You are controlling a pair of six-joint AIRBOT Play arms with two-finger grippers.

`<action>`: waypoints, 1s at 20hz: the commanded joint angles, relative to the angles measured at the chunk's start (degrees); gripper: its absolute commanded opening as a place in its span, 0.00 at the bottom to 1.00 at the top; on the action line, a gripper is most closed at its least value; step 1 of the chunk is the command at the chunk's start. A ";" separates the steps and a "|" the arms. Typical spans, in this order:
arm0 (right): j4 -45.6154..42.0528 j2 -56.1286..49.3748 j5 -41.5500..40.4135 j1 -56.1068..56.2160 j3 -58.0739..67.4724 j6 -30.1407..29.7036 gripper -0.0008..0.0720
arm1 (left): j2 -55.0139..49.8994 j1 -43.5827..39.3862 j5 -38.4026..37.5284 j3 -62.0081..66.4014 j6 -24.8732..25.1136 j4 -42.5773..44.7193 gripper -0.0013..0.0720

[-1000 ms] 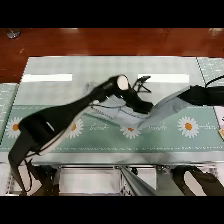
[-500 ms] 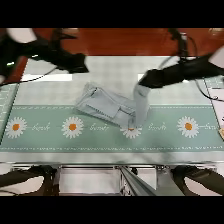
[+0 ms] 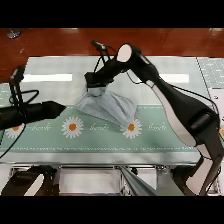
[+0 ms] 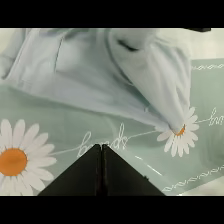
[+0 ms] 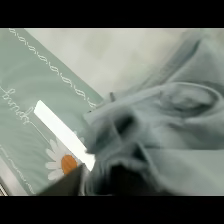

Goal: Fold the shirts.

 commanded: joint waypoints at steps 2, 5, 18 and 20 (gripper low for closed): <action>4.11 -4.50 5.29 -1.49 3.72 1.16 0.87 | 2.08 0.31 7.65 -7.74 -0.83 -1.68 0.05; 3.23 2.64 18.10 -12.04 3.65 -0.33 0.87 | 1.05 0.31 9.62 -7.67 -0.83 -1.77 0.05; 19.65 56.85 -26.43 -29.99 -91.14 -2.82 0.86 | 0.44 0.24 9.68 -7.72 -0.79 -1.77 0.05; 23.50 50.66 -26.99 -24.98 -89.94 -6.03 0.86 | 0.44 0.24 9.64 -7.72 -0.81 -1.77 0.05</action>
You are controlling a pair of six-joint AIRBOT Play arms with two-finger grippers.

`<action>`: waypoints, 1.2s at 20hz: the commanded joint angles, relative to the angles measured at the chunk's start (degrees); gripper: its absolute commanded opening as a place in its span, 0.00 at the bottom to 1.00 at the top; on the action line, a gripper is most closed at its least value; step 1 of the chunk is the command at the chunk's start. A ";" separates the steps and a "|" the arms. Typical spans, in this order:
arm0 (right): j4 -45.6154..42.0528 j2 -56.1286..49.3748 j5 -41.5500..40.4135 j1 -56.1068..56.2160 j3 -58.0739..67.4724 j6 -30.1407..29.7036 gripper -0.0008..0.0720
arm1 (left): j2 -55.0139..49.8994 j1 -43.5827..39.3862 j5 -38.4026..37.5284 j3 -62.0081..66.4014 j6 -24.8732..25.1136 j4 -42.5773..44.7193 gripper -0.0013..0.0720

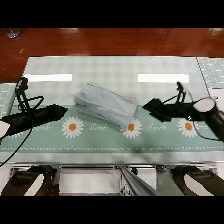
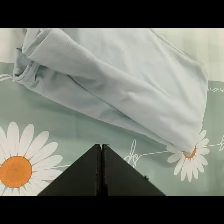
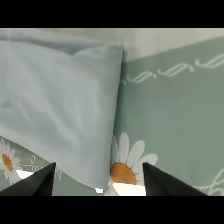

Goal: Fold the shirts.

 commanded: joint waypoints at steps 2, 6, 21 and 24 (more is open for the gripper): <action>12.79 -10.03 -7.21 7.96 -4.00 -6.47 0.86 | -0.04 -0.02 -0.04 -0.02 0.00 0.00 0.05; 12.66 -23.10 0.85 8.92 6.95 -7.72 0.86 | -0.04 -0.02 -0.04 -0.02 0.02 0.00 0.05; -22.86 -32.17 31.54 9.27 75.14 4.98 0.05 | -0.04 -0.02 0.46 -0.02 0.02 0.02 0.05; -28.41 -31.61 41.00 4.59 83.32 6.01 0.05 | -0.02 -0.02 0.20 -0.02 0.02 0.00 0.05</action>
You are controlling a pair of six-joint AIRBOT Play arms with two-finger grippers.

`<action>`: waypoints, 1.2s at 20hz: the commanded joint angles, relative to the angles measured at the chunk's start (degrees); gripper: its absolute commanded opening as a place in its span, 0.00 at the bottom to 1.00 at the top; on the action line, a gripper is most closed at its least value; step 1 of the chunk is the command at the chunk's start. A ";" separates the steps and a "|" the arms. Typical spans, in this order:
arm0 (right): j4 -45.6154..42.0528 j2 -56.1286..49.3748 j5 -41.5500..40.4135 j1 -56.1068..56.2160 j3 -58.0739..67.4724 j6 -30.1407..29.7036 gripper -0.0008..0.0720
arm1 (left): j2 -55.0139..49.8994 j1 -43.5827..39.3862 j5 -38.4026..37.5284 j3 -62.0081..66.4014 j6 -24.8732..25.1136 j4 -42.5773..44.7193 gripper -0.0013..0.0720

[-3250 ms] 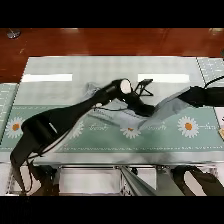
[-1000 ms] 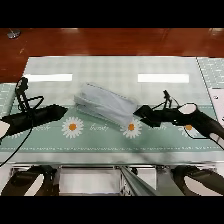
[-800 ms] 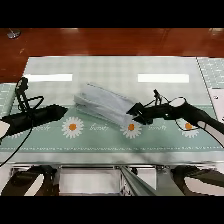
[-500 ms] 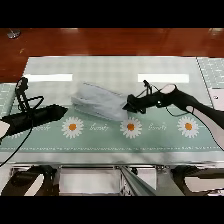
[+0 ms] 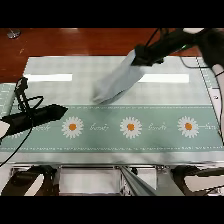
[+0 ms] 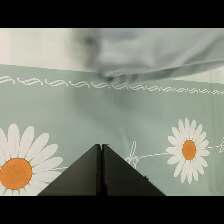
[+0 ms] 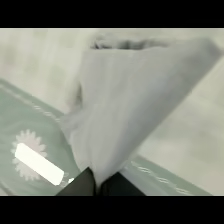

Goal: Fold the shirts.

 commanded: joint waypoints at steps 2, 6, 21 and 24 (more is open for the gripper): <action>-11.17 3.02 11.37 -7.67 9.97 4.00 0.05 | -0.02 -0.02 -0.48 -0.02 0.00 0.00 0.05; -11.30 8.39 17.53 -19.96 9.90 5.33 0.05 | -0.02 -0.02 -0.48 -0.02 0.02 0.00 0.05; -38.51 46.49 19.82 -63.76 -47.06 7.32 0.06 | -0.04 -0.02 -0.39 -0.02 0.02 0.02 0.05; -42.73 54.64 11.96 -68.85 -60.13 12.92 0.19 | -0.02 -0.02 -0.46 0.00 0.11 0.02 0.05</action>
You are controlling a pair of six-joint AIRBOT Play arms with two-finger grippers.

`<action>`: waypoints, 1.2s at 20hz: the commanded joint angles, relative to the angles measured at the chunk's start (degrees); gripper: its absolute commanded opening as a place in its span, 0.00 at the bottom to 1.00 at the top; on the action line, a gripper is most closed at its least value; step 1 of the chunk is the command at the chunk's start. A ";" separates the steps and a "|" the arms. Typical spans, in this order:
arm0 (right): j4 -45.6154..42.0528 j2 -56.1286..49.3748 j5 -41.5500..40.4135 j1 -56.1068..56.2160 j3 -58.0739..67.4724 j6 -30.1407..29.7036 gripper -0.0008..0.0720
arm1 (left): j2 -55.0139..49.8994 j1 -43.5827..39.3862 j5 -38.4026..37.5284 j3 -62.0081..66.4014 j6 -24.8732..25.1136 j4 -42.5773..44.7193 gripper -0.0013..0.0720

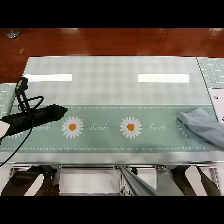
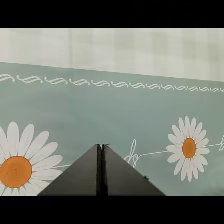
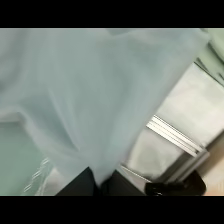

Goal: Fold the shirts.

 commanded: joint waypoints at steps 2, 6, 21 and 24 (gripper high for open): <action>-6.58 7.76 -10.47 -6.71 -13.40 4.79 0.89 | -0.04 0.15 0.28 0.50 2.29 0.04 0.05; 17.31 1.64 -24.39 -6.54 0.00 0.81 0.77 | -3.76 3.98 -0.24 10.05 3.72 0.66 0.05; 4.55 -31.67 -34.77 63.69 8.81 -0.39 0.06 | -37.59 -10.16 -10.56 36.37 -5.60 24.74 0.05; 3.30 -34.05 -34.86 63.47 8.79 0.20 0.06 | -38.27 -9.16 -9.81 35.63 -5.55 24.74 0.05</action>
